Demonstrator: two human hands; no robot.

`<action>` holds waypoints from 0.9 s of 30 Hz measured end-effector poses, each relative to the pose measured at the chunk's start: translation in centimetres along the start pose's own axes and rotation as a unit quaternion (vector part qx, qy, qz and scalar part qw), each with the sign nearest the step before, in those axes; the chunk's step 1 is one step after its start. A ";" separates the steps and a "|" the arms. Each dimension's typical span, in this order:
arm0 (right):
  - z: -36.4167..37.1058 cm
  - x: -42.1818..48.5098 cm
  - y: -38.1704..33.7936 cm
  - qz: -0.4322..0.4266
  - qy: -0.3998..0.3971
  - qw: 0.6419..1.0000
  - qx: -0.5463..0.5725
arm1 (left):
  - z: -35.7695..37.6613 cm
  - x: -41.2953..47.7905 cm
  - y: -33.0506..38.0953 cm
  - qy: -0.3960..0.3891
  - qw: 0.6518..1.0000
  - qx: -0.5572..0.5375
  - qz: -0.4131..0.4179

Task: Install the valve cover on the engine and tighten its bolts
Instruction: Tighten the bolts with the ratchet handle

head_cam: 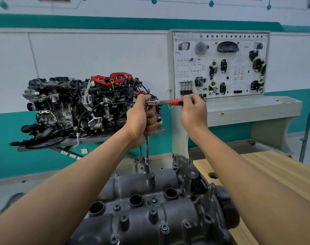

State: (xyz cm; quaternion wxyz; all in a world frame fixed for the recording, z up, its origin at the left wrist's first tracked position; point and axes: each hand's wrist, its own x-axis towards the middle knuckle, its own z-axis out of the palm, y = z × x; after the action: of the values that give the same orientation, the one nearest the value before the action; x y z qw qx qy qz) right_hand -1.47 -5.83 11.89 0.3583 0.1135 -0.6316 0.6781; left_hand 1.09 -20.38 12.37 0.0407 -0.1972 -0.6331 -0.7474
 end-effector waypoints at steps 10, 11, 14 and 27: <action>-1.3 -5.3 -2.7 -0.145 0.095 0.983 0.053 | -0.6 0.0 0.0 -0.006 1.000 -0.002 0.012; -1.5 -5.4 -2.8 -0.144 0.086 0.984 0.053 | -0.5 -0.1 0.0 0.003 1.000 -0.001 0.013; -2.0 -5.1 -2.8 -0.153 0.061 0.986 0.038 | -0.1 -0.4 0.0 0.048 0.999 0.007 0.023; -1.6 -1.6 -1.6 -0.004 -0.039 0.999 -0.030 | 0.9 0.1 0.3 0.120 0.992 0.046 0.007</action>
State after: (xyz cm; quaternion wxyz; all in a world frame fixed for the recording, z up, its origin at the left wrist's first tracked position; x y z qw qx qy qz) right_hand 1.12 -4.98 11.92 0.3395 0.1315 -0.6648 0.6523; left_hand 1.29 -19.56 12.83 0.1303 -0.1087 -0.6560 -0.7354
